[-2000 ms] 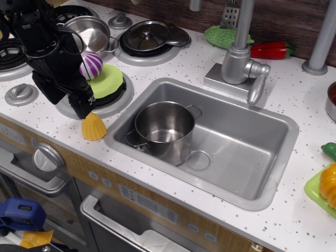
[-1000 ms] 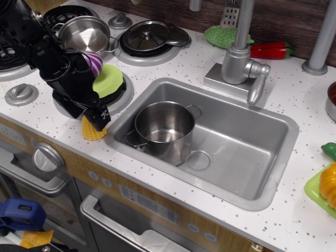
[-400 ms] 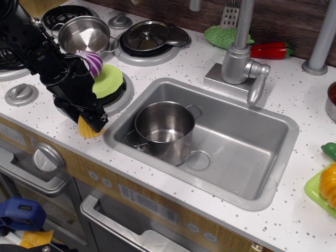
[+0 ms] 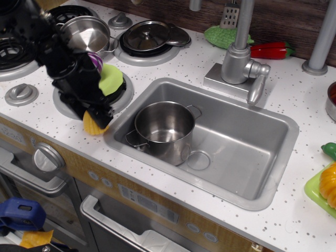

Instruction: Put corn in pot which is in sink

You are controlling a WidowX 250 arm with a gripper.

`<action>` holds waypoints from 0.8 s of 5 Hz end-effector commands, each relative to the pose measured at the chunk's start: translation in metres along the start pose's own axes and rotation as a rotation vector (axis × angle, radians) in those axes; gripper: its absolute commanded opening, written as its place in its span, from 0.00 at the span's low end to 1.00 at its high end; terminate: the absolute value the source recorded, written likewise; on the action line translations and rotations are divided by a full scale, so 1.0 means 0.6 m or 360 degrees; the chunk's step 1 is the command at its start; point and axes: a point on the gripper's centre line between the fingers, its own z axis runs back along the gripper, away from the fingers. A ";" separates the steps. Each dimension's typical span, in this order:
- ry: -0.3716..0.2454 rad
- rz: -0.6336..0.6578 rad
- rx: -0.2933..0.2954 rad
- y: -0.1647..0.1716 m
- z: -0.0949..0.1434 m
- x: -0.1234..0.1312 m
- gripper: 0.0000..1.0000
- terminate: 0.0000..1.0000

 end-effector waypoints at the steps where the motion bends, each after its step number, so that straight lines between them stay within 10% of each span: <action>1: -0.0121 -0.0035 0.0096 -0.038 0.042 0.056 0.00 0.00; 4: -0.0317 0.0038 -0.0026 -0.109 -0.008 0.137 0.00 0.00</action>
